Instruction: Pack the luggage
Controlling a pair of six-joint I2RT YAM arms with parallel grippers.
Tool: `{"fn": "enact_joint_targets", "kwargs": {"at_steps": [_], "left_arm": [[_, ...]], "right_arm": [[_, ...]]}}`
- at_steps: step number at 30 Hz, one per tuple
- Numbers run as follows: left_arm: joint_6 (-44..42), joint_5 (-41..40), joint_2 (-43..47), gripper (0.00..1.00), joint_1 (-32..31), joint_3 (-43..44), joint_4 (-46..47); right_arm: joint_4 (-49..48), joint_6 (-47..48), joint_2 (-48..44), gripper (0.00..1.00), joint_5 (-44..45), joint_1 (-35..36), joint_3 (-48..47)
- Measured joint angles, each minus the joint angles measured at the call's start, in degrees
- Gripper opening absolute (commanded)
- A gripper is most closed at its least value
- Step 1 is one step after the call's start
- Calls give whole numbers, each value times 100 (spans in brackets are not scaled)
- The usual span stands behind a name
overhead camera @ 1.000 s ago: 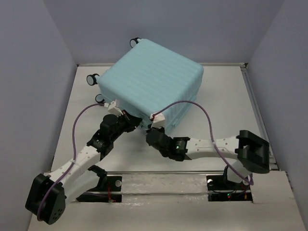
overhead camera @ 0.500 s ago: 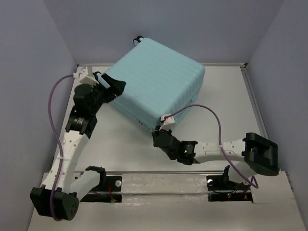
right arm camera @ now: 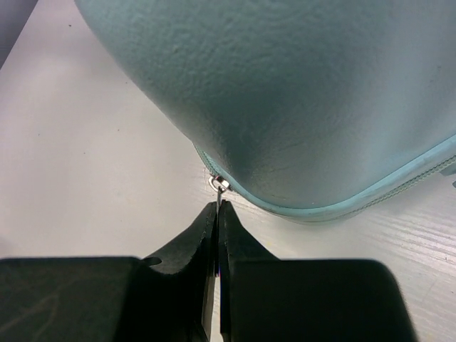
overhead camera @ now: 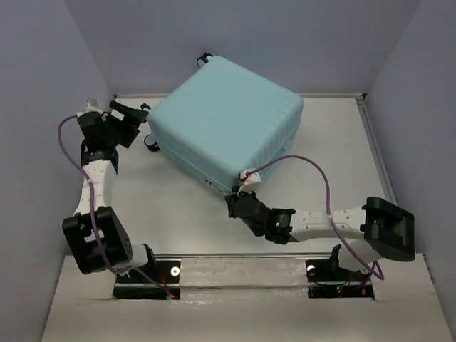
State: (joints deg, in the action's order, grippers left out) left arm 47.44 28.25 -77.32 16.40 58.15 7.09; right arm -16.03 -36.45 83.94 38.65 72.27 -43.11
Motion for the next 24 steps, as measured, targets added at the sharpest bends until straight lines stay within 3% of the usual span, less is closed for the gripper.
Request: {"fn": "enact_joint_targets", "kwargs": {"at_steps": [9,24], "left_arm": [[227,181,-1123,98,22,872,339],[413,234,-1971,90,22,1582,372]], "right_arm": [[-101,2,-13,7,-107,-22,55],[-116,44,-11,7,-164,-31,52]]}}
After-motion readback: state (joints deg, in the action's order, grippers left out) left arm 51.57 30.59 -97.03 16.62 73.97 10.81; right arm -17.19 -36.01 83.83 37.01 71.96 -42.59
